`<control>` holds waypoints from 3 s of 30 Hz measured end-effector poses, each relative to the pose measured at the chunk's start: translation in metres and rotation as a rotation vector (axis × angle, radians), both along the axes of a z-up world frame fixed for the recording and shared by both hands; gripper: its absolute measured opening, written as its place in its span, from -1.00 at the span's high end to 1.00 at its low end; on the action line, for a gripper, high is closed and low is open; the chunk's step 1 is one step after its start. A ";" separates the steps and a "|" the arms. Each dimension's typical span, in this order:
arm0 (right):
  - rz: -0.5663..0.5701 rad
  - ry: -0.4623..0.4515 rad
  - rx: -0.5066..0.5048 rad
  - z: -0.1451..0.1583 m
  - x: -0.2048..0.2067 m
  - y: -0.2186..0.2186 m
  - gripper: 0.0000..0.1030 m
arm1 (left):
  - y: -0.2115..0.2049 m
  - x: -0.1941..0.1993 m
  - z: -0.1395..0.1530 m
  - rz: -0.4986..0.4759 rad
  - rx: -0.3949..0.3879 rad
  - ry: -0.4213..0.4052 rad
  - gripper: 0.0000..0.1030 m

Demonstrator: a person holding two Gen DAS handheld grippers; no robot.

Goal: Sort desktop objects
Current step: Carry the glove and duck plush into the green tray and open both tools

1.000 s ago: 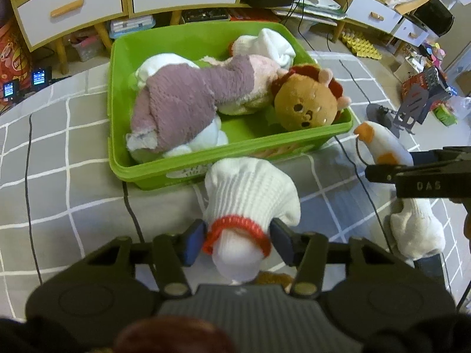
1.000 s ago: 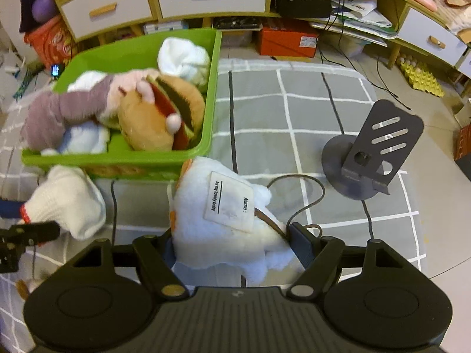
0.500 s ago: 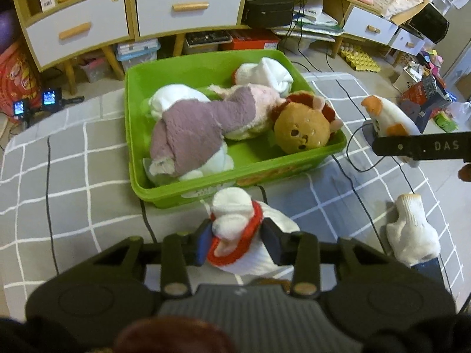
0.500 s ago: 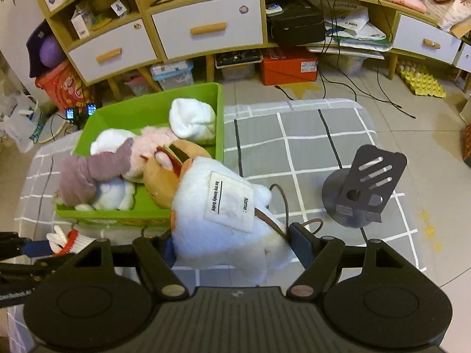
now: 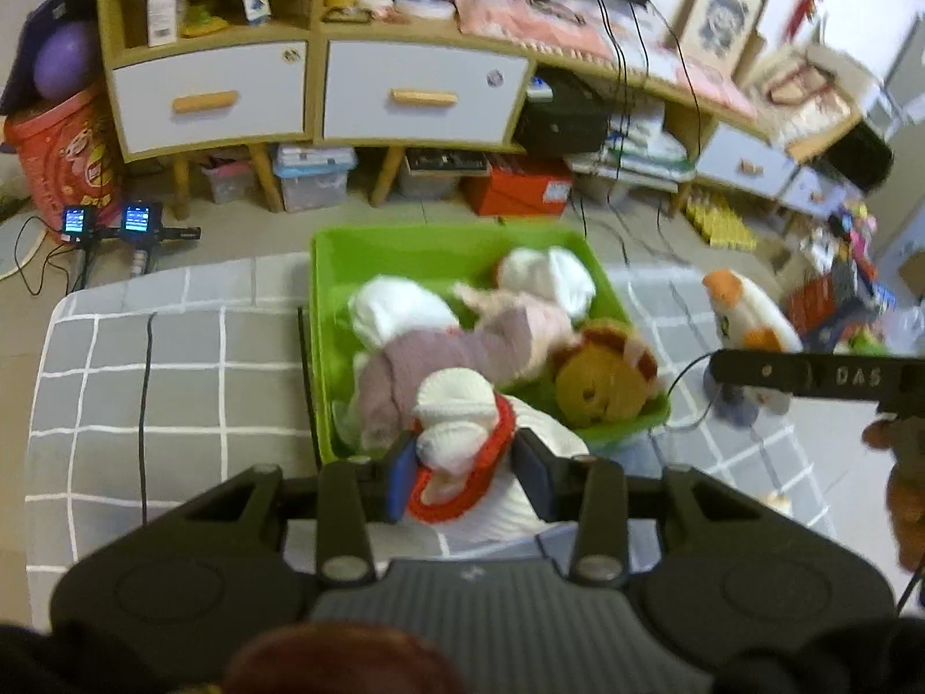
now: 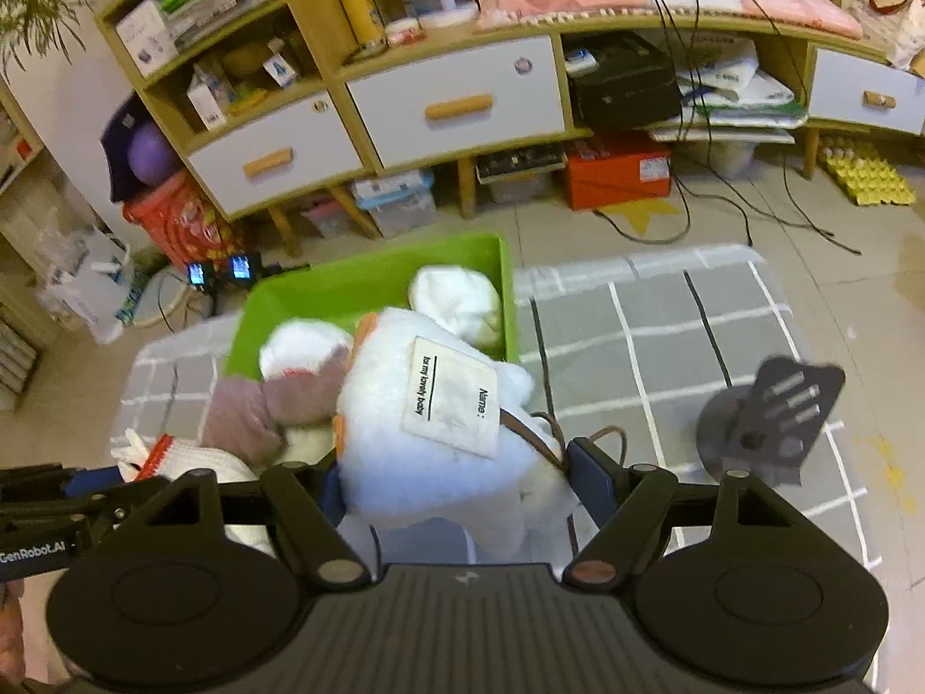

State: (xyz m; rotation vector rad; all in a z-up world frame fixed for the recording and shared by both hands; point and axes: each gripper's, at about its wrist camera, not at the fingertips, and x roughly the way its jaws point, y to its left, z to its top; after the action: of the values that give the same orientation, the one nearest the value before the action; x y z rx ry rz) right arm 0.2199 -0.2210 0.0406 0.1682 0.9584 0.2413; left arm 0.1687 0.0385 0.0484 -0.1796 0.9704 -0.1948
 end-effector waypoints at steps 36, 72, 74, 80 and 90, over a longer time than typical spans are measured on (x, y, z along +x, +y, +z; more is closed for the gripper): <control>-0.060 -0.009 0.293 -0.067 0.086 0.063 -0.48 | 0.034 0.087 -0.057 0.347 -0.084 -0.227 0.35; -0.094 -0.022 0.265 -0.040 0.073 0.050 -0.78 | 0.043 0.079 -0.060 0.290 -0.175 -0.013 -0.99; -0.091 -0.022 0.251 -0.035 0.069 0.049 -0.79 | 0.040 0.074 -0.056 0.272 -0.146 -0.004 -0.99; -0.063 0.009 0.158 -0.026 0.055 0.047 -0.80 | 0.034 0.059 -0.049 0.240 -0.043 0.036 -0.99; -0.034 0.069 -0.005 -0.017 0.013 0.027 -0.81 | 0.026 0.023 -0.045 0.182 0.070 0.056 -0.99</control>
State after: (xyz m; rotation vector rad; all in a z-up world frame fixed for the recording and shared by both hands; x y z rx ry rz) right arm 0.2328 -0.1936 0.0232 0.1892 1.0237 0.2024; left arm 0.1920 0.0645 0.0035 -0.2092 1.0091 0.0113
